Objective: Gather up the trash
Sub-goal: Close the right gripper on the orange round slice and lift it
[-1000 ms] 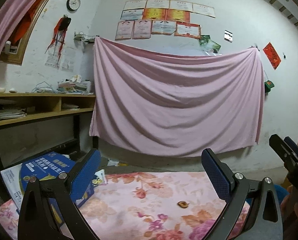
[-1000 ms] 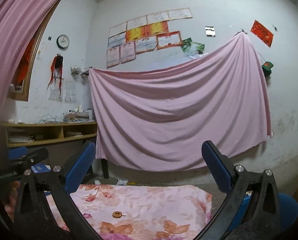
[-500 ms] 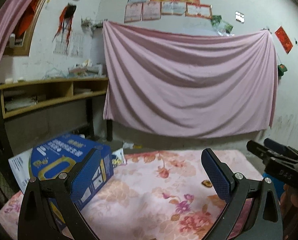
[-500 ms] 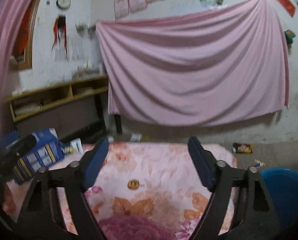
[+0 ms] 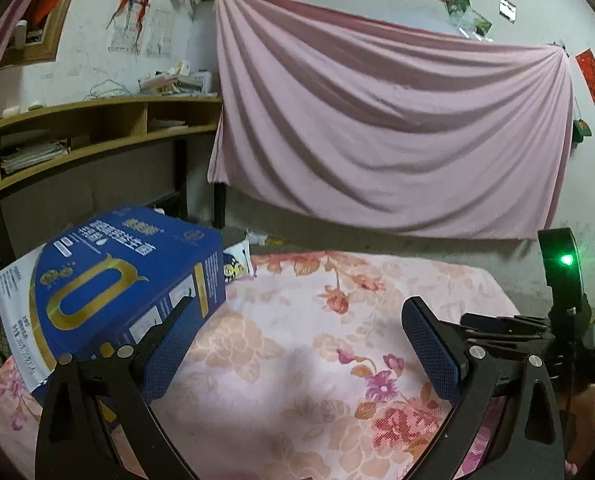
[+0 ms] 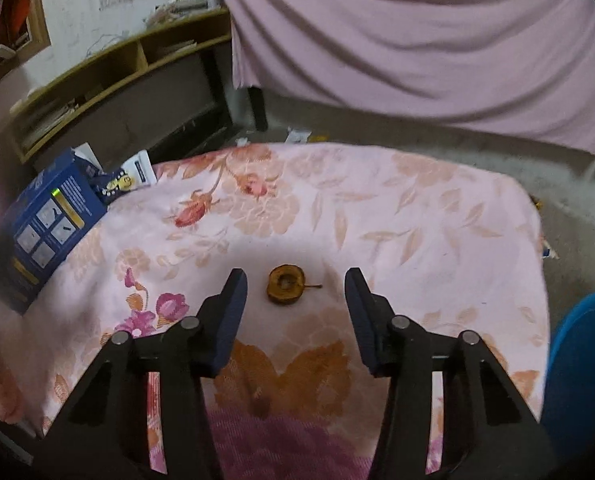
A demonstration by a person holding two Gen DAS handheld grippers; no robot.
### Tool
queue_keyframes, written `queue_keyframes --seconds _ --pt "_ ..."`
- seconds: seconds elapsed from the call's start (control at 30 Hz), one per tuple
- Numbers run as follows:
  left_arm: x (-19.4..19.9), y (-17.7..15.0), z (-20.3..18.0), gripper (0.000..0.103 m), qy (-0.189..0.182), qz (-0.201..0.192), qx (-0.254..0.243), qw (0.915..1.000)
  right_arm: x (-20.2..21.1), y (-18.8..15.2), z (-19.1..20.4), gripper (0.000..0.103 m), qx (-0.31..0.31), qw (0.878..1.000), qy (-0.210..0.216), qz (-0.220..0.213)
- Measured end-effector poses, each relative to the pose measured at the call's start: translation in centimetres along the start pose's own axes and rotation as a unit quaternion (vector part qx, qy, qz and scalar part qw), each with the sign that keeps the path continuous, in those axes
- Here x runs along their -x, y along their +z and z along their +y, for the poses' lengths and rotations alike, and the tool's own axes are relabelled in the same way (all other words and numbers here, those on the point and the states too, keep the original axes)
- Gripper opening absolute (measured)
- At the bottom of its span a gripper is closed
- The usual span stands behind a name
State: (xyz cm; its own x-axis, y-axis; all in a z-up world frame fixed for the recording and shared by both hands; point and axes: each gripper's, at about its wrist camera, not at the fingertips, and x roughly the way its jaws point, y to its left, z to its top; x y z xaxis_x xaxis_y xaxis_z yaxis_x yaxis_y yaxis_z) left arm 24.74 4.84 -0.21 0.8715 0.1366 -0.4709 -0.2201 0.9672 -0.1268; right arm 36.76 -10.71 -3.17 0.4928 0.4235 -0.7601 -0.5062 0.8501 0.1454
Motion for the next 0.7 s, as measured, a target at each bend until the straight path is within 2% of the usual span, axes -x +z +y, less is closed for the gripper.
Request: queue_keyframes --seconds 0.1,0.2,0.33,0.7 --pt "-0.7 -0.1 0.1 0.098 0.002 0.017 0.004 0.9999 -1.2 0.3 0.3 0.074 0.004 1.0 0.005 0.021" --pt "-1.3 -0.2 0.3 0.098 0.002 0.029 0.01 0.9995 -2.2 0.7 0.4 0.068 0.005 0.999 0.006 0.038" --pt "-1.3 -0.2 0.4 0.098 0.003 0.033 0.015 0.9993 -2.8 0.7 0.6 0.05 0.005 0.999 0.012 0.046" --pt "1.4 -1.0 0.8 0.098 0.012 0.037 0.015 0.9991 0.3 -1.5 2.6 0.049 0.039 0.999 0.023 0.028"
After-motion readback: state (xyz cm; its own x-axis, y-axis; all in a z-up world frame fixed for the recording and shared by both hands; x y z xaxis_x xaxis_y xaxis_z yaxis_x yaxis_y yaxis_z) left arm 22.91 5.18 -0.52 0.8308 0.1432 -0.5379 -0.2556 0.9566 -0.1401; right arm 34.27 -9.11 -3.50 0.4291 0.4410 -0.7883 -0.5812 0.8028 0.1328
